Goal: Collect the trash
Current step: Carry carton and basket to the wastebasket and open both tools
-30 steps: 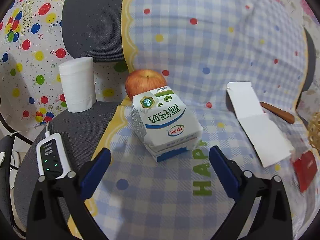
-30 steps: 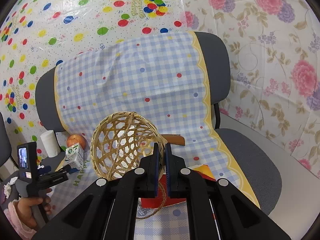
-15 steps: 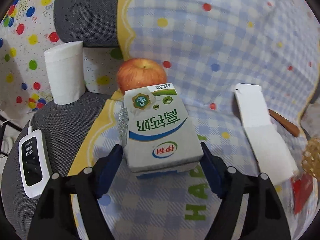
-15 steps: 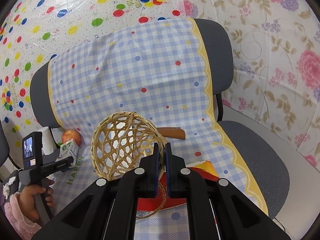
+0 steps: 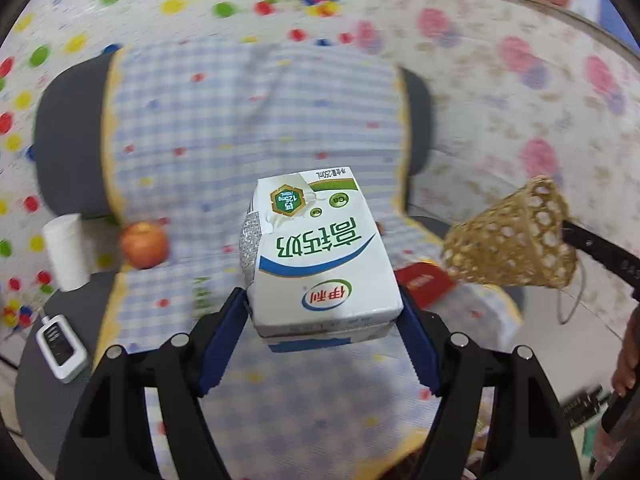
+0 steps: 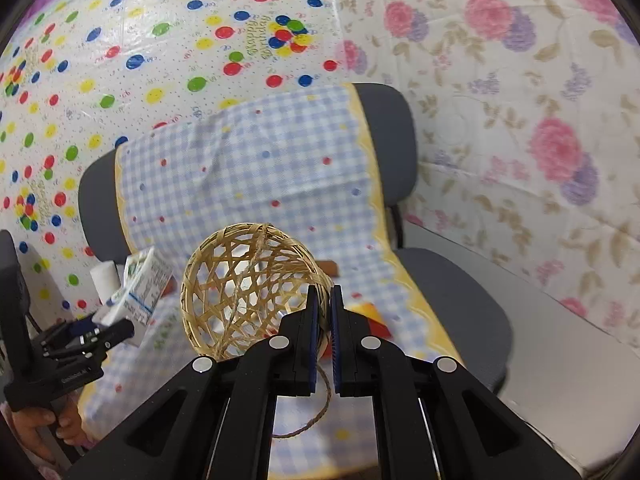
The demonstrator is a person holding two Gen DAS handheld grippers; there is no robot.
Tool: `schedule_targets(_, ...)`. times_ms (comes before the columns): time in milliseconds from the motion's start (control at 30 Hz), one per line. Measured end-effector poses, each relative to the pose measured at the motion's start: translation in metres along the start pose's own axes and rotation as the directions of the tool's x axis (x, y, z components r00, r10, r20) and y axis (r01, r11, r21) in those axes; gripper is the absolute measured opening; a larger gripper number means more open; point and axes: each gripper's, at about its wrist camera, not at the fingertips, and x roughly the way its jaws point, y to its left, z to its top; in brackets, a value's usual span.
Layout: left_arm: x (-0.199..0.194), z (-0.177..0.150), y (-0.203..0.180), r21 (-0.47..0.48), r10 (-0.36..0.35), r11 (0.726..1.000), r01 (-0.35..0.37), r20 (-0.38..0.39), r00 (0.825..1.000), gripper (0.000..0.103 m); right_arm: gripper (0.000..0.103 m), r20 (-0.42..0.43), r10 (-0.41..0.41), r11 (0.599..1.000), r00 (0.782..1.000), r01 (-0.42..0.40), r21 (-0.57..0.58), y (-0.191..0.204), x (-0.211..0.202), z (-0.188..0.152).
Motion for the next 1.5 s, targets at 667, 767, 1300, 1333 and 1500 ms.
schedule_targets(667,0.026,-0.074,-0.198,0.235,-0.452,0.830,0.506,-0.247,0.857,0.072,0.006,-0.207,-0.318,0.918,0.925,0.355,0.175,-0.107,-0.117,-0.131)
schedule_targets(767,0.033,-0.080,-0.208,0.235,-0.460,0.816,0.528,-0.288,0.840,0.072,0.006,-0.228,-0.312,0.914,0.922,0.357,0.194,-0.118,-0.113,-0.140)
schedule_targets(1300,0.055,-0.069,-0.203,0.172,-0.441,0.852,0.495,-0.276,0.854,0.084,0.039,-0.282,-0.249,0.902,0.927,0.327,0.281,-0.152,-0.084,-0.158)
schedule_targets(1333,0.054,-0.067,-0.199,0.170,-0.432,0.859,0.483,-0.266,0.862,0.084,0.039,-0.269,-0.256,0.903,0.929,0.329,0.276,-0.151,-0.086,-0.153)
schedule_targets(1500,0.046,-0.058,-0.171,0.164,-0.367,0.900,0.404,-0.216,0.905,0.084,0.039,-0.185,-0.256,0.921,0.949,0.298,0.251,-0.136,-0.092,-0.125)
